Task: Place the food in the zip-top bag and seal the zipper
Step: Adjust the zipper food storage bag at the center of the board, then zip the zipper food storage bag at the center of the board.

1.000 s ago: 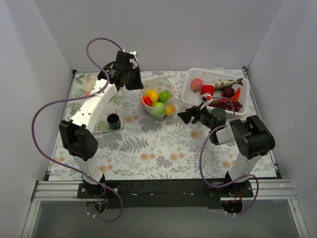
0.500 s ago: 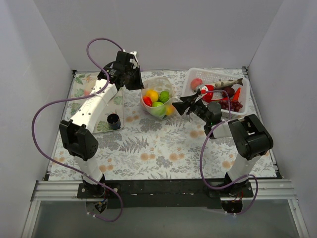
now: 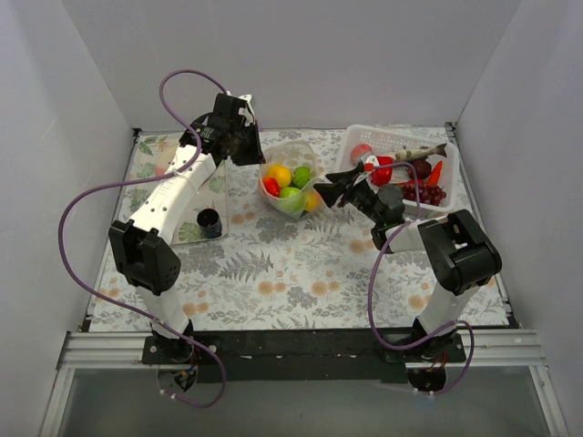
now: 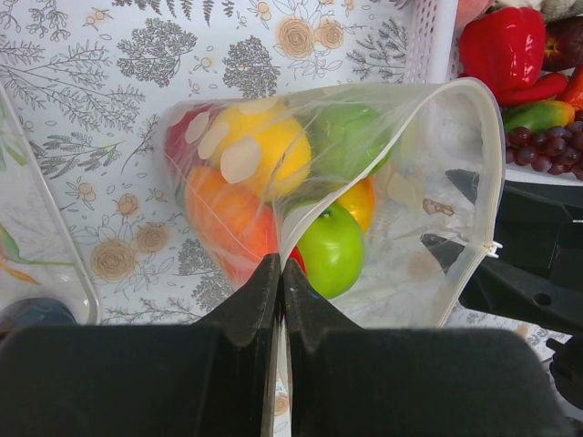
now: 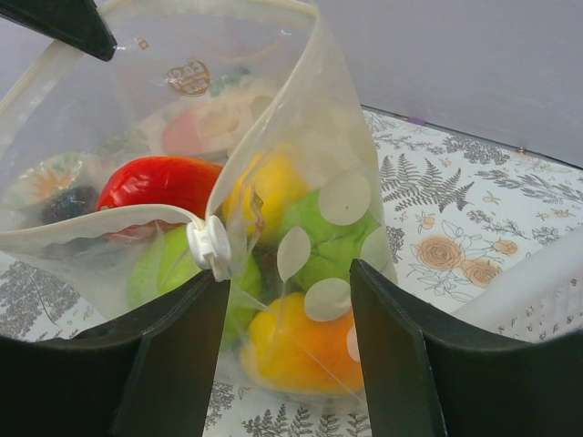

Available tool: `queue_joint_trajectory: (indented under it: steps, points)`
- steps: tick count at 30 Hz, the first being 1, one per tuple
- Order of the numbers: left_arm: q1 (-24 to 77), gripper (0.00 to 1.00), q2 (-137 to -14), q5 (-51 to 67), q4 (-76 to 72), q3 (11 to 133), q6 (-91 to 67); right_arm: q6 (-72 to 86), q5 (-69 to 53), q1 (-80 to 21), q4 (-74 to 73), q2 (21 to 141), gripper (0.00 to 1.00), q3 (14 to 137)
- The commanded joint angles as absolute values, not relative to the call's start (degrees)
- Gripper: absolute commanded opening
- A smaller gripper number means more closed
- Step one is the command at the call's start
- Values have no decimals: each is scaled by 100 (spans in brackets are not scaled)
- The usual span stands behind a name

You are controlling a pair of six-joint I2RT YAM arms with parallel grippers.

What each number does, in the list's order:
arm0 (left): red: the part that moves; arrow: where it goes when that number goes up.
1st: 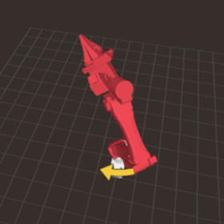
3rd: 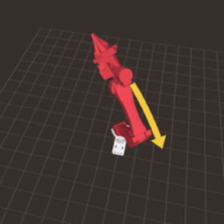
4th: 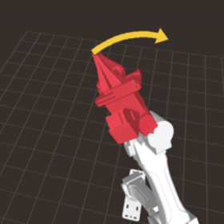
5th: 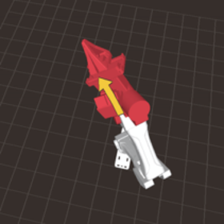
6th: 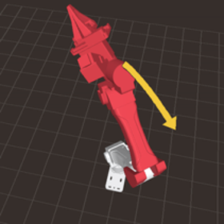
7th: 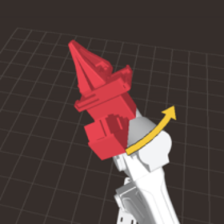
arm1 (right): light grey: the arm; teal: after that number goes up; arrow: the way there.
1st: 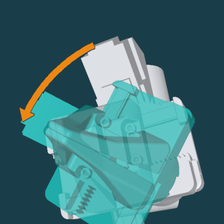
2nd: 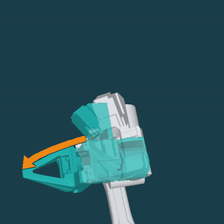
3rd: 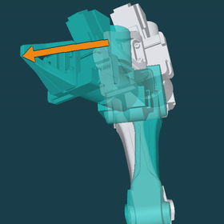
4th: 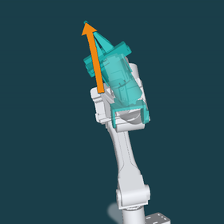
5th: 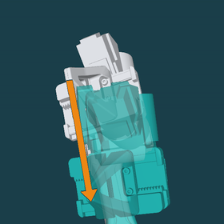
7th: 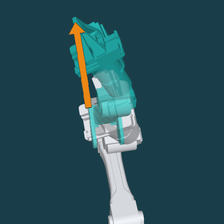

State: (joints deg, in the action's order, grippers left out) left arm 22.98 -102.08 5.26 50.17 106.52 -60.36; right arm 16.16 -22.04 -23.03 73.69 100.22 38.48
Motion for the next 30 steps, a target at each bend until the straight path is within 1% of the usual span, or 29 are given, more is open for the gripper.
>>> queue_joint_trajectory:
  steps: [1,5,9,11,15,21,24,25,27,30]
  points:
    - [2268,0,-10028,589,5001,10670,-5977,1398,-2101,-2452,9686,9730,63,3867]
    - [2268,0,-10028,606,5001,10661,-5977,1388,-2039,-2496,9677,9782,63,3919]
    - [2268,0,-10028,598,5010,10670,-5976,1371,-1925,-2522,9642,9809,60,3990]
    - [2267,0,-10020,598,5001,10679,-5977,1371,-1881,-2522,9650,9817,55,4017]
    - [2259,0,-10028,598,5010,10670,-5968,1354,-1741,-2531,9712,9791,51,4025]
    - [2259,0,-10037,606,5010,10670,-5968,1283,-1679,-2593,9729,9686,50,4008]
    - [2259,0,-10037,598,4992,10670,-5977,1274,-1688,-2602,9747,9694,45,4008]
    - [2259,0,-10037,598,5001,10661,-5977,1266,-1679,-2619,9764,9694,40,4008]
    - [2250,0,-10037,589,5001,10652,-5968,1257,-1635,-2619,9773,9677,36,3999]
    - [2250,0,-10046,589,5001,10661,-5968,1257,-1635,-2610,9773,9642,22,3990]
